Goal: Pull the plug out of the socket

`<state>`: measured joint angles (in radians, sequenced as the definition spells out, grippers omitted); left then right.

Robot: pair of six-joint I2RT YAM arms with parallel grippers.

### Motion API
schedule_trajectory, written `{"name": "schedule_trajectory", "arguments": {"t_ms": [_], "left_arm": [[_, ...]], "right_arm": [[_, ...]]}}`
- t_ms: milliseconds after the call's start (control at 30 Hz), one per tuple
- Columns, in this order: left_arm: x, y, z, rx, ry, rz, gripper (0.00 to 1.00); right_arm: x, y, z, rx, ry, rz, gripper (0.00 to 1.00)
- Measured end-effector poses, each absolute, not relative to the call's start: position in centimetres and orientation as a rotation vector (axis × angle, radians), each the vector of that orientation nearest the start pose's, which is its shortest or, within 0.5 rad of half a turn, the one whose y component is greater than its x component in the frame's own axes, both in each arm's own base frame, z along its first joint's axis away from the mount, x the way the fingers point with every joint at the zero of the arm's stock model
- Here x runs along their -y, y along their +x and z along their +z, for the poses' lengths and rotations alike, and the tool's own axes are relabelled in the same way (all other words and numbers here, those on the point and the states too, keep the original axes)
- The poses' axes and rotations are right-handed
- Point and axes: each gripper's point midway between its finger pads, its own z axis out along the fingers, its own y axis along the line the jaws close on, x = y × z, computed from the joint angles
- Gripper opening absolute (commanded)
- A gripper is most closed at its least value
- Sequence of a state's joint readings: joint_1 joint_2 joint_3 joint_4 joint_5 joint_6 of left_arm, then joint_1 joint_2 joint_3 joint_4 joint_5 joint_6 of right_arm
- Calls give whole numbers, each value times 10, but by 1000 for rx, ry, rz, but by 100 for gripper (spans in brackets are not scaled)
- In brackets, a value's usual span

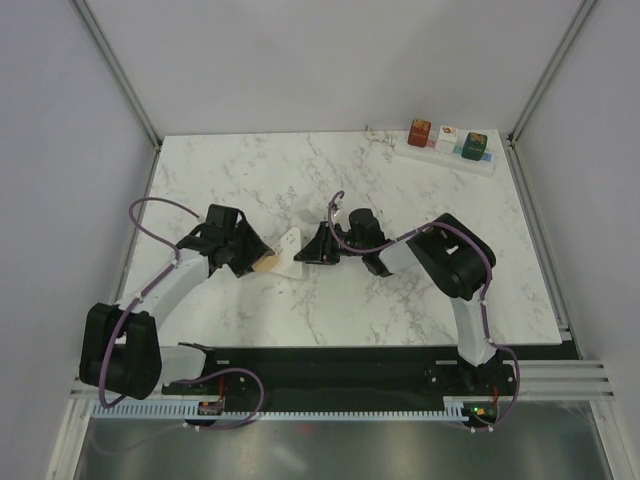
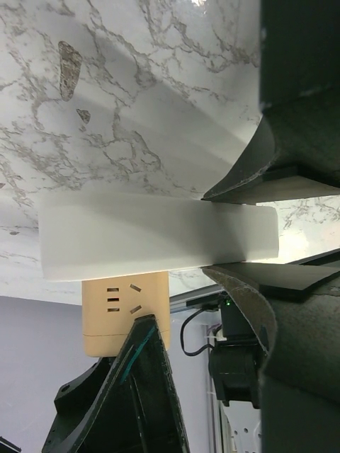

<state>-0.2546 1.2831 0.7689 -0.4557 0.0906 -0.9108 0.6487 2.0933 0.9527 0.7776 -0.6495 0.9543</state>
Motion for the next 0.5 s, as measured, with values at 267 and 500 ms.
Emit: {"name": "schedule_trajectory", "arguments": {"t_ms": [267, 500], "left_arm": [[124, 270, 82, -2480, -784, -594, 2], [132, 264, 90, -2465, -752, -677, 2]], "right_arm": [[-405, 292, 53, -2240, -220, 1650, 53], [-423, 278, 54, -2220, -271, 1689, 53]]}}
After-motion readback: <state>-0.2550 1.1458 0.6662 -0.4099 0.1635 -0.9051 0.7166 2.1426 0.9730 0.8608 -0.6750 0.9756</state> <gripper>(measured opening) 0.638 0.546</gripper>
